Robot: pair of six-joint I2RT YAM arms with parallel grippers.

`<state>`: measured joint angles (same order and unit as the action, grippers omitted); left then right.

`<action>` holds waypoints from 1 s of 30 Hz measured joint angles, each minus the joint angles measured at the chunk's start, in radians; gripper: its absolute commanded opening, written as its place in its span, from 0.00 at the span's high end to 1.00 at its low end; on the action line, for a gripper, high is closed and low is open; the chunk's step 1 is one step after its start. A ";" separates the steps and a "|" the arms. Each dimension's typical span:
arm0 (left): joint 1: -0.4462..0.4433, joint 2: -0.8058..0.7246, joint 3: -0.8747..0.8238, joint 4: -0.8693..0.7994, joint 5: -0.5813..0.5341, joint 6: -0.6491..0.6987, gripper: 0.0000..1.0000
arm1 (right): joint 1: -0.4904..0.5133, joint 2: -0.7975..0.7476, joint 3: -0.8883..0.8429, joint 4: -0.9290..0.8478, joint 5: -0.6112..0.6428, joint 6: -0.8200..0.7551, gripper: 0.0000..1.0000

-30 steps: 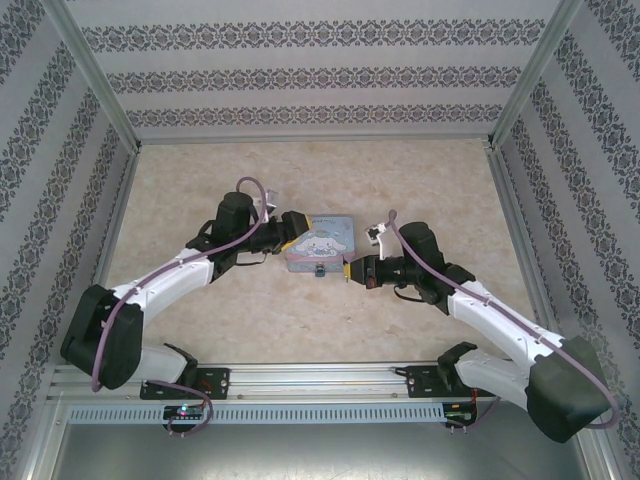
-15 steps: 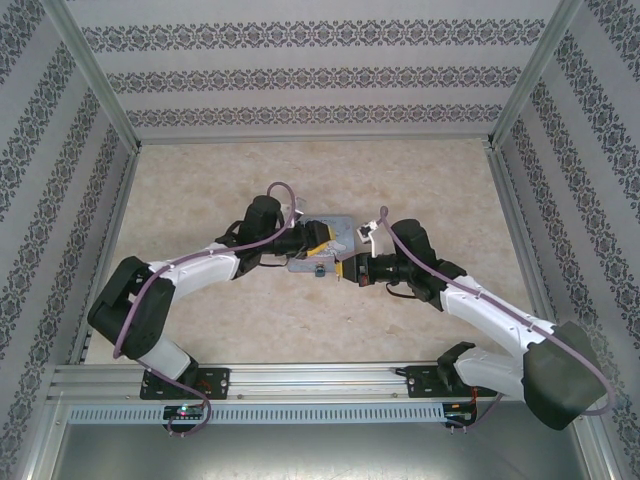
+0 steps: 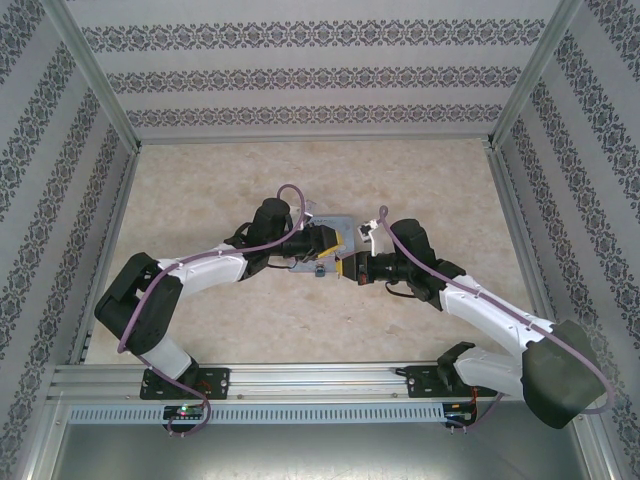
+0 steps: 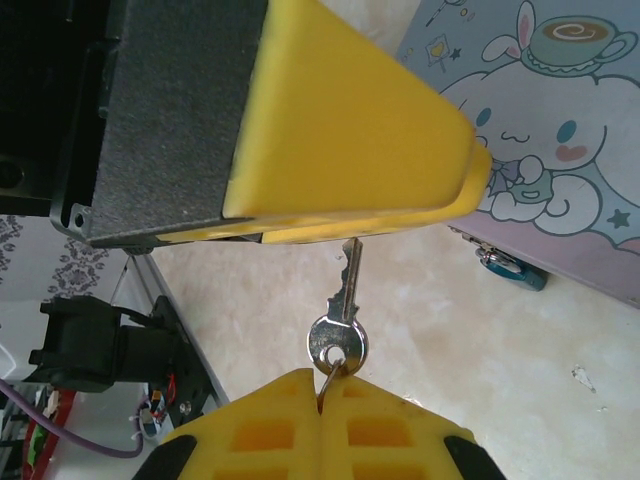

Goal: Unlock the padlock with the key

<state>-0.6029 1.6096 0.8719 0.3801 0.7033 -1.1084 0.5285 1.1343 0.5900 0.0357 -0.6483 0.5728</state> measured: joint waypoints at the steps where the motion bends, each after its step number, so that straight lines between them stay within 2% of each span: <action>1: 0.000 0.000 0.000 0.001 0.000 0.000 0.75 | 0.000 0.000 0.000 0.000 0.002 0.000 1.00; 10: -0.005 0.000 0.000 0.002 0.000 0.000 0.82 | 0.000 0.000 0.000 0.000 0.008 0.000 1.00; 16: -0.013 0.000 0.000 0.002 -0.001 0.000 0.83 | -0.001 0.000 0.000 0.000 0.012 0.000 1.00; 23: -0.013 0.000 0.000 0.002 -0.004 0.001 0.90 | -0.003 0.000 -0.004 0.007 0.013 0.000 1.00; 26: -0.013 0.000 0.000 0.001 -0.005 0.002 1.00 | -0.003 0.000 -0.005 0.007 0.015 0.000 1.00; 29: -0.017 0.000 0.000 0.001 -0.008 0.006 1.00 | -0.003 0.000 -0.008 0.007 0.016 0.000 1.00; 30: -0.018 0.000 0.000 0.001 -0.008 0.006 1.00 | -0.003 -0.001 -0.009 0.007 0.016 0.000 0.94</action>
<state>-0.6209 1.6096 0.8719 0.3809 0.6952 -1.1027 0.5255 1.1336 0.5812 0.0425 -0.6327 0.5732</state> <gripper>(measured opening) 0.055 0.065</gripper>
